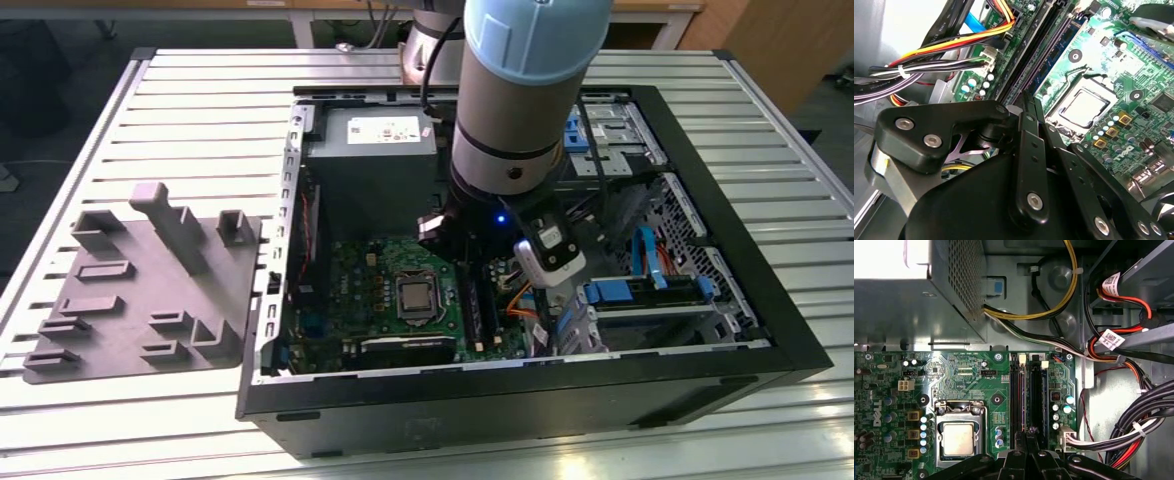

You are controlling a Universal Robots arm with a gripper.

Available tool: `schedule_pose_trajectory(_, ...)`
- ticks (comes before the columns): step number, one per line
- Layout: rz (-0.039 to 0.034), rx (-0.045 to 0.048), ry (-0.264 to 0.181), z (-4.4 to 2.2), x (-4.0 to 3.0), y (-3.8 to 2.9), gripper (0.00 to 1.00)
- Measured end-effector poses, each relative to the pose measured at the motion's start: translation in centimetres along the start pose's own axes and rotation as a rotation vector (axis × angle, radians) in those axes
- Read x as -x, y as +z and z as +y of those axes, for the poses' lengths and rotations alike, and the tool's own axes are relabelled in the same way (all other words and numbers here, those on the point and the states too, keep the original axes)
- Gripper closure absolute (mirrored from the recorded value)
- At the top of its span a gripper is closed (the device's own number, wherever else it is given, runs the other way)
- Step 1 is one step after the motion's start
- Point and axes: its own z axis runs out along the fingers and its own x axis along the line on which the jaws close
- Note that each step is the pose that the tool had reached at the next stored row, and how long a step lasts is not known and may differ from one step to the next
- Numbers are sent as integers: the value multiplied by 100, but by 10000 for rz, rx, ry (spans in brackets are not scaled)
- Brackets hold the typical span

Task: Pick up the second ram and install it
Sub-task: 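Insert the second ram into the second slot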

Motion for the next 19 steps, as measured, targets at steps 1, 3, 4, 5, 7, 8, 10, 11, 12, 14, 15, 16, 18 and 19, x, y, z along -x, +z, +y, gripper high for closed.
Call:
schedule_pose_trajectory(1,0,1,-1,-3,0,0,89)
schedule_pose_trajectory(3,-1,2,0,-8,0,1,89)
schedule_pose_trajectory(4,0,0,0,-9,1,2,89)
schedule_pose_trajectory(5,0,0,0,-9,1,2,89)
schedule_pose_trajectory(7,-1,2,-1,-10,1,4,89)
schedule_pose_trajectory(8,-1,2,0,-10,1,4,89)
schedule_pose_trajectory(10,0,0,0,-10,1,3,89)
schedule_pose_trajectory(11,0,0,0,-10,1,3,89)
schedule_pose_trajectory(12,0,-1,0,-10,1,4,89)
schedule_pose_trajectory(14,0,-1,0,-11,0,5,89)
schedule_pose_trajectory(15,0,0,0,-11,1,6,89)
schedule_pose_trajectory(16,-1,1,0,-10,1,6,89)
schedule_pose_trajectory(18,0,-1,0,-11,1,7,89)
schedule_pose_trajectory(19,0,1,-1,-11,1,9,89)
